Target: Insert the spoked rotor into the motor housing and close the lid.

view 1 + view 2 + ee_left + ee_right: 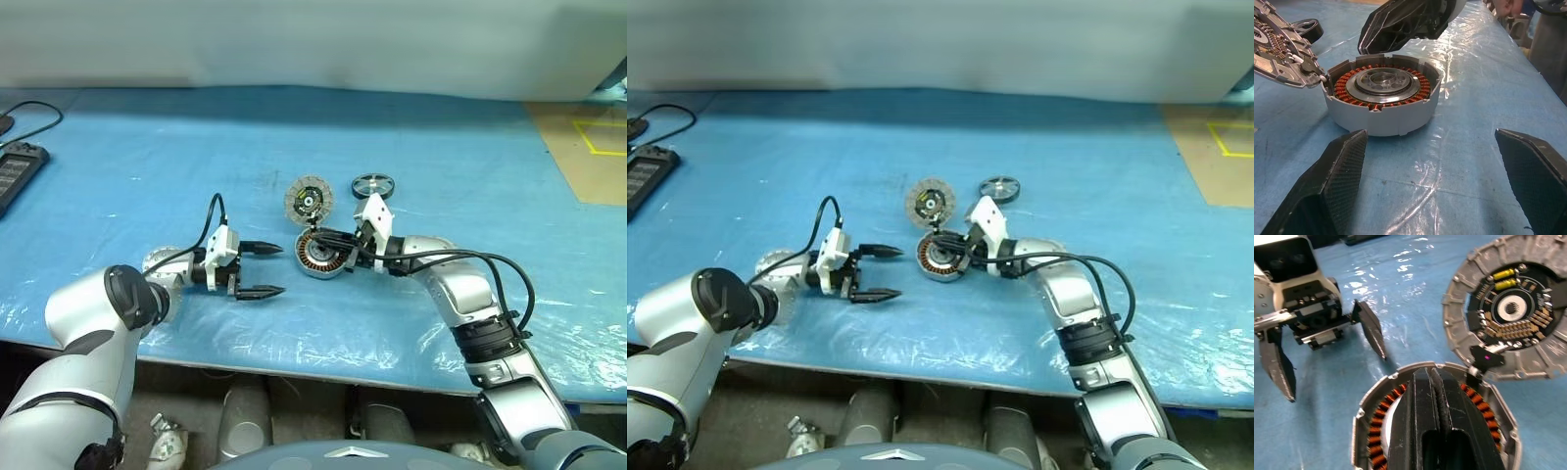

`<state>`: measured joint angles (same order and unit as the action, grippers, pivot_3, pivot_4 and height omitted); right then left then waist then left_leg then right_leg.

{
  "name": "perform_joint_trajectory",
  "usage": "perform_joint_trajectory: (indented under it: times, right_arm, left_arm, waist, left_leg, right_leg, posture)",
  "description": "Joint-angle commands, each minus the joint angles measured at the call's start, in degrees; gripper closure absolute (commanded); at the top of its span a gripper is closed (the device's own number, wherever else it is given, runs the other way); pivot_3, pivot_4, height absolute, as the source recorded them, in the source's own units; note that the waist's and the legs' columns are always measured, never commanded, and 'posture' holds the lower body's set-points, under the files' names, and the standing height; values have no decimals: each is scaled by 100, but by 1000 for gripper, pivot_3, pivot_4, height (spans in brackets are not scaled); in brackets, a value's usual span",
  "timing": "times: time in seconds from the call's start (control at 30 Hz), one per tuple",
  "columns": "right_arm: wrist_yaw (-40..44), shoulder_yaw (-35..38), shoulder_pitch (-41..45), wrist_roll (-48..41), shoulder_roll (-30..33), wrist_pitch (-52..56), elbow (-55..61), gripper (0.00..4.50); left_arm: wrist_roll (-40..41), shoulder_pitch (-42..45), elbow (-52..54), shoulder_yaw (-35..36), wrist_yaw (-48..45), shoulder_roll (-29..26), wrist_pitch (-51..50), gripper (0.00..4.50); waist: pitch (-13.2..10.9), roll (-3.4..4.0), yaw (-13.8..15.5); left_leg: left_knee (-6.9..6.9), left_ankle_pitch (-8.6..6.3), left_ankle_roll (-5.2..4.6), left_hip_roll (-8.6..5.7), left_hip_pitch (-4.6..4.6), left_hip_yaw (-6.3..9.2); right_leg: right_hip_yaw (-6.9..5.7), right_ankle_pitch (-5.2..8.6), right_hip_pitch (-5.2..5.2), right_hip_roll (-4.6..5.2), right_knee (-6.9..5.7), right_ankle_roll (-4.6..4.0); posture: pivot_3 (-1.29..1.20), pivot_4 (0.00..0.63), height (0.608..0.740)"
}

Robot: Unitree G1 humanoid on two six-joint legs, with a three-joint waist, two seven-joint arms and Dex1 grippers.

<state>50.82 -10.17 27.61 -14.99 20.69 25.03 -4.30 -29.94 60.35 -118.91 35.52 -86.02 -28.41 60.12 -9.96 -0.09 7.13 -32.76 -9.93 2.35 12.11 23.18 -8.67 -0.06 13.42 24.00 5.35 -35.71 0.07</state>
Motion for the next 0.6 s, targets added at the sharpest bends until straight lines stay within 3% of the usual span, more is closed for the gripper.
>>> perform_joint_trajectory:
  times: [0.03,0.6]
  right_arm:
    - [85,149,163,-32,141,-146,56,4477]
    - [136,-328,-122,278,88,-196,-14,4477]
  left_arm:
    - [49,34,-109,-2,-27,-101,14,98]
    - [91,-130,-109,-101,84,-125,128,98]
  waist:
    - [0,0,2]
    - [0,0,1]
  left_leg:
    - [0,0,0,0,0,0]
    - [-1,0,-1,3,-1,0]
  right_leg:
    - [0,0,0,0,0,0]
    - [0,-2,0,-2,-2,3]
  posture:
    - [0,150,740]
    - [0,150,740]
